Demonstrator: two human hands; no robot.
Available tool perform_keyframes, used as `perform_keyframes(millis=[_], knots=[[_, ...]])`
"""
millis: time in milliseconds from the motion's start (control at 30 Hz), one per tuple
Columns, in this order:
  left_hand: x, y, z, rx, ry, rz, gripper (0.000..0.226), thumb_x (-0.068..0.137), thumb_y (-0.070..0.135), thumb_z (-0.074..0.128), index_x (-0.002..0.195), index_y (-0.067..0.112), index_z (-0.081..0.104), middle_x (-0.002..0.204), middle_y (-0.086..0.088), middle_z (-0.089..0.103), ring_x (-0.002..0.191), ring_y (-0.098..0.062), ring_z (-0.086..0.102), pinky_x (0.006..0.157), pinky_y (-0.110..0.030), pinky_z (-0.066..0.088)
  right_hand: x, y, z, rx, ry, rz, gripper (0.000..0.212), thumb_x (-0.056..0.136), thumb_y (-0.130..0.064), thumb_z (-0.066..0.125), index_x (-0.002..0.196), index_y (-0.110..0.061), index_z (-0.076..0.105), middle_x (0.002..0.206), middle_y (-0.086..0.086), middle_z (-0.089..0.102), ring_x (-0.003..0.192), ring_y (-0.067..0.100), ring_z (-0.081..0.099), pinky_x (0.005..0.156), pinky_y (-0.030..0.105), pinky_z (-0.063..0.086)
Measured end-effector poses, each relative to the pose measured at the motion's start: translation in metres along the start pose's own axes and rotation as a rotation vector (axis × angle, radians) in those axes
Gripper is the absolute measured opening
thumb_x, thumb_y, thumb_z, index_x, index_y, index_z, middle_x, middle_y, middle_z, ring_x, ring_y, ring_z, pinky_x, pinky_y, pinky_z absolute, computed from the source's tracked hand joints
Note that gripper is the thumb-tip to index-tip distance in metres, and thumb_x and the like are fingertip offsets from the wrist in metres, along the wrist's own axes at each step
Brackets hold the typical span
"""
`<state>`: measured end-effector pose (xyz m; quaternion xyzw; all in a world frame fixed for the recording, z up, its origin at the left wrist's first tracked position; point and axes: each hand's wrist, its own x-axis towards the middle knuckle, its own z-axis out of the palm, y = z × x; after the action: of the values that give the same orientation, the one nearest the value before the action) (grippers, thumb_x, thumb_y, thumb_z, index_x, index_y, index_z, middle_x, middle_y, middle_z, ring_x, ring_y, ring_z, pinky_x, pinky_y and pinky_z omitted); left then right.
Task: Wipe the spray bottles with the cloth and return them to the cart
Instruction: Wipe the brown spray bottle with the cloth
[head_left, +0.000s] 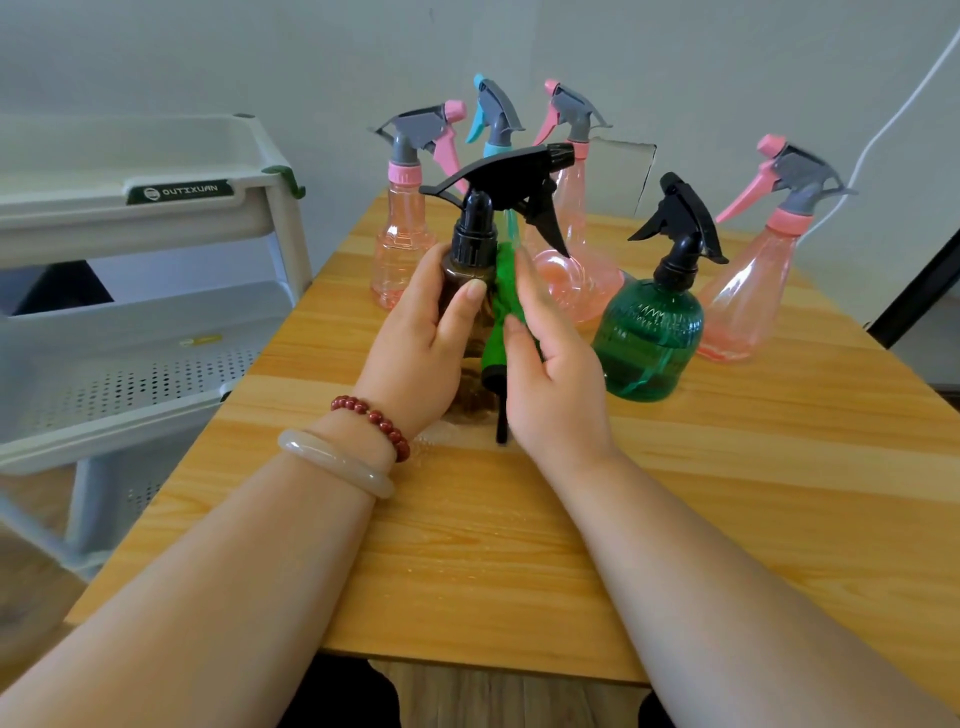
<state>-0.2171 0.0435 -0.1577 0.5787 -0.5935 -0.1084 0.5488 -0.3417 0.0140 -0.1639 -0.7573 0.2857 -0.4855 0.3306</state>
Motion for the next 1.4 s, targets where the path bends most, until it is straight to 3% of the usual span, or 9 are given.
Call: perform_keyframes(millis=[467, 633, 667, 700, 800, 900, 1000, 1167, 1400], knots=[[0.0, -0.002, 0.0, 0.054, 0.045, -0.068, 0.027, 0.091, 0.044, 0.059, 0.115, 0.042, 0.048, 0.108, 0.016, 0.049, 0.099, 0.005, 0.049, 0.084, 0.0, 0.035, -0.002, -0.003, -0.005, 0.07, -0.054, 0.116, 0.047, 0.104, -0.008, 0.041, 0.149, -0.02, 0.038, 0.154, -0.015, 0.034, 0.14, -0.009, 0.025, 0.115, 0.01, 0.021], [-0.002, 0.003, -0.002, -0.107, 0.025, -0.056, 0.038, 0.094, 0.038, 0.06, 0.128, 0.026, 0.049, 0.114, 0.012, 0.064, 0.107, -0.001, 0.061, 0.096, -0.03, 0.052, -0.007, -0.005, -0.01, 0.063, -0.012, 0.071, 0.048, 0.102, -0.002, 0.042, 0.141, -0.028, 0.036, 0.135, -0.029, 0.042, 0.131, -0.018, 0.035, 0.106, 0.003, 0.023], [-0.003, 0.005, -0.002, -0.122, 0.002, -0.055, 0.032, 0.096, 0.033, 0.058, 0.126, 0.024, 0.051, 0.111, 0.013, 0.065, 0.104, 0.002, 0.062, 0.094, -0.028, 0.053, -0.006, -0.007, -0.01, 0.059, 0.002, 0.095, 0.047, 0.102, -0.002, 0.042, 0.14, -0.029, 0.038, 0.132, -0.024, 0.051, 0.127, -0.014, 0.041, 0.096, 0.012, 0.042], [-0.004, 0.005, -0.001, -0.134, -0.012, -0.055, 0.028, 0.097, 0.03, 0.056, 0.124, 0.026, 0.051, 0.109, 0.015, 0.065, 0.102, 0.004, 0.062, 0.092, -0.024, 0.053, -0.006, -0.008, -0.01, 0.065, 0.015, 0.118, 0.044, 0.103, -0.002, 0.042, 0.139, -0.028, 0.044, 0.125, -0.011, 0.062, 0.122, -0.002, 0.046, 0.098, 0.032, 0.034], [-0.005, 0.006, -0.001, -0.094, -0.034, -0.037, 0.02, 0.101, 0.029, 0.05, 0.117, 0.041, 0.049, 0.108, 0.02, 0.059, 0.1, 0.01, 0.057, 0.084, -0.005, 0.044, -0.009, -0.009, -0.012, 0.051, 0.031, 0.082, 0.028, 0.102, -0.002, 0.043, 0.123, -0.002, 0.062, 0.108, 0.03, 0.059, 0.103, 0.035, 0.052, 0.085, 0.04, 0.04], [-0.004, 0.005, 0.0, -0.082, -0.05, -0.051, 0.023, 0.098, 0.034, 0.052, 0.121, 0.034, 0.051, 0.12, 0.01, 0.05, 0.106, 0.007, 0.05, 0.086, -0.001, 0.039, -0.01, -0.011, -0.012, -0.02, 0.003, 0.099, 0.031, 0.103, -0.007, 0.043, 0.13, -0.004, 0.058, 0.101, 0.007, 0.066, 0.085, 0.011, 0.06, 0.067, 0.012, 0.042], [-0.003, 0.006, 0.001, -0.097, 0.009, -0.057, 0.029, 0.094, 0.036, 0.059, 0.122, 0.033, 0.05, 0.115, 0.011, 0.059, 0.105, 0.001, 0.058, 0.094, -0.017, 0.048, -0.002, -0.013, -0.018, -0.053, -0.017, 0.216, 0.021, 0.103, -0.008, 0.044, 0.097, -0.021, 0.06, 0.083, -0.018, 0.047, 0.06, -0.007, 0.048, 0.055, 0.006, 0.036], [-0.003, 0.007, -0.001, -0.17, 0.015, -0.07, 0.031, 0.096, 0.029, 0.059, 0.124, 0.022, 0.049, 0.114, 0.009, 0.065, 0.109, -0.001, 0.062, 0.095, -0.028, 0.053, 0.011, -0.02, -0.037, -0.108, -0.178, 0.269, 0.042, 0.104, -0.017, 0.045, 0.143, -0.032, 0.05, 0.141, -0.017, 0.053, 0.127, -0.004, 0.045, 0.096, 0.004, 0.033], [-0.009, 0.017, 0.01, -0.088, -0.067, 0.002, 0.021, 0.1, 0.032, 0.051, 0.118, 0.041, 0.043, 0.112, 0.018, 0.052, 0.099, 0.018, 0.05, 0.084, -0.001, 0.039, 0.004, -0.013, -0.053, -0.008, -0.154, 0.134, 0.046, 0.103, -0.011, 0.046, 0.146, -0.025, 0.043, 0.147, -0.019, 0.046, 0.136, -0.01, 0.035, 0.114, 0.016, 0.029]])
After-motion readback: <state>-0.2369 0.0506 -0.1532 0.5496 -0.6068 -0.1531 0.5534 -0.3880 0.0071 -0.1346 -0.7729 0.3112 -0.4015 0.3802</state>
